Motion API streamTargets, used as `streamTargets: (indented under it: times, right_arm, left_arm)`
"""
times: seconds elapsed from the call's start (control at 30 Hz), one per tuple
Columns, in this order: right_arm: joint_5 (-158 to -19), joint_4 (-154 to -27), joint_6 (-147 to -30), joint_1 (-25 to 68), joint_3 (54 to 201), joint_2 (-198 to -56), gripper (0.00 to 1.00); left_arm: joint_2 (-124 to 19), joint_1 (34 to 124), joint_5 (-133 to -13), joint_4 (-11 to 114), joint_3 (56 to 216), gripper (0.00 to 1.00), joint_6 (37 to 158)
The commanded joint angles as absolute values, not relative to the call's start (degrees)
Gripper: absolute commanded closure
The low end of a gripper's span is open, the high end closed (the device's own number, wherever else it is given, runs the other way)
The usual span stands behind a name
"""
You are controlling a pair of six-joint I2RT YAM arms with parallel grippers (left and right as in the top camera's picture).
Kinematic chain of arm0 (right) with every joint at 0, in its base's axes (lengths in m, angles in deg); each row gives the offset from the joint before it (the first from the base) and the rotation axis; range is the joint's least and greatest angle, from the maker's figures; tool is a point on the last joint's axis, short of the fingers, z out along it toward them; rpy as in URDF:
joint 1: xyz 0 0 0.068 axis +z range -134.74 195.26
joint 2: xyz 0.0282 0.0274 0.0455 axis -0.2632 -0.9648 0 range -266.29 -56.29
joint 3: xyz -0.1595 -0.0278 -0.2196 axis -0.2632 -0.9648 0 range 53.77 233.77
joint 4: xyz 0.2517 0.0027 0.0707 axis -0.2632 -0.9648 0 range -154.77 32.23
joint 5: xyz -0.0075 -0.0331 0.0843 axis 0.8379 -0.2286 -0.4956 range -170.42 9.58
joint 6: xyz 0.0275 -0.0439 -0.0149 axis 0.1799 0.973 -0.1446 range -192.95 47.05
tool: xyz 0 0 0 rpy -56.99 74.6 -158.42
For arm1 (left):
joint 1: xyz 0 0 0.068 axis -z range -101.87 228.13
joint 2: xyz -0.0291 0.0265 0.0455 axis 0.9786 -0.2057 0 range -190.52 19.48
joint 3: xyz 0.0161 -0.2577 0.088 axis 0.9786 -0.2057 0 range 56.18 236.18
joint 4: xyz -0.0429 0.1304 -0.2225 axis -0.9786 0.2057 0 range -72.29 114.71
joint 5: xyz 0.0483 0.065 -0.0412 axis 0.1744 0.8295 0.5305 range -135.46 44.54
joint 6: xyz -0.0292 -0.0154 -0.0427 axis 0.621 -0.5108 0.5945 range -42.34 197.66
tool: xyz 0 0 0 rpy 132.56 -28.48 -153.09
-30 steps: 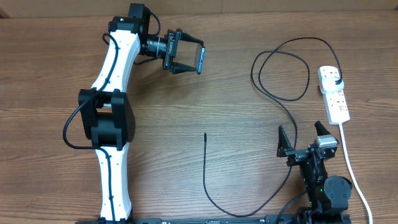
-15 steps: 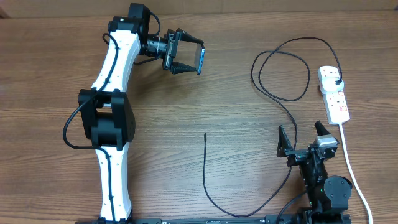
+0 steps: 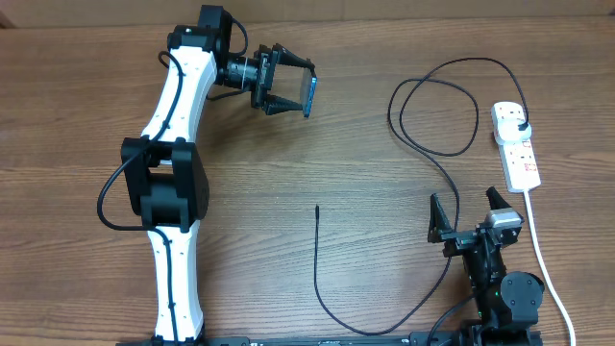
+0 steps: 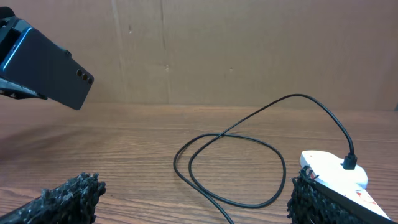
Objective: Plug charger to phone and switch on socket
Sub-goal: 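Hold the phone raised with the left gripper, bottom edge facing right, then move the right gripper forward toward the phone held by the left gripper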
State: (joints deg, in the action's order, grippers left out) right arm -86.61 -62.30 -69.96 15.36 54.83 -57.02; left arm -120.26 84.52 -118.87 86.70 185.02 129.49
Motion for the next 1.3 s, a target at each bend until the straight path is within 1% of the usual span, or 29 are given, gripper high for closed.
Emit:
streamTargets:
  times: [0.0, 0.4, 0.5, 0.73, 1.2, 1.27]
  right_arm:
    - [-86.87, -62.02, -69.92, 15.62, 54.21, -56.52, 0.00]
    - [-86.87, -62.02, -69.92, 15.62, 54.21, -56.52, 0.00]
    - [-86.87, -62.02, -69.92, 15.62, 54.21, -56.52, 0.00]
    - [-86.87, -62.04, -69.92, 15.62, 54.21, -56.52, 0.00]
    - [-87.05, -60.64, -70.01, 15.62, 54.21, -56.52, 0.00]
    - [-90.26, -59.33, -71.75, 15.62, 54.21, -56.52, 0.00]
  left_arm:
    - [-119.91, 84.91, -118.87, 86.70, 186.90, 0.96, 123.81]
    - [-119.91, 84.91, -109.84, 86.59, 186.90, 0.96, 116.36]
    - [-119.91, 84.91, -106.78, 86.70, 186.90, 0.96, 116.53]
    - [-119.91, 85.31, -99.59, 86.74, 186.90, 0.96, 121.45]
    - [-119.91, 85.83, -98.89, 92.77, 186.90, 0.96, 121.41]
    - [-119.91, 85.92, -98.89, 92.93, 186.90, 0.96, 121.43]
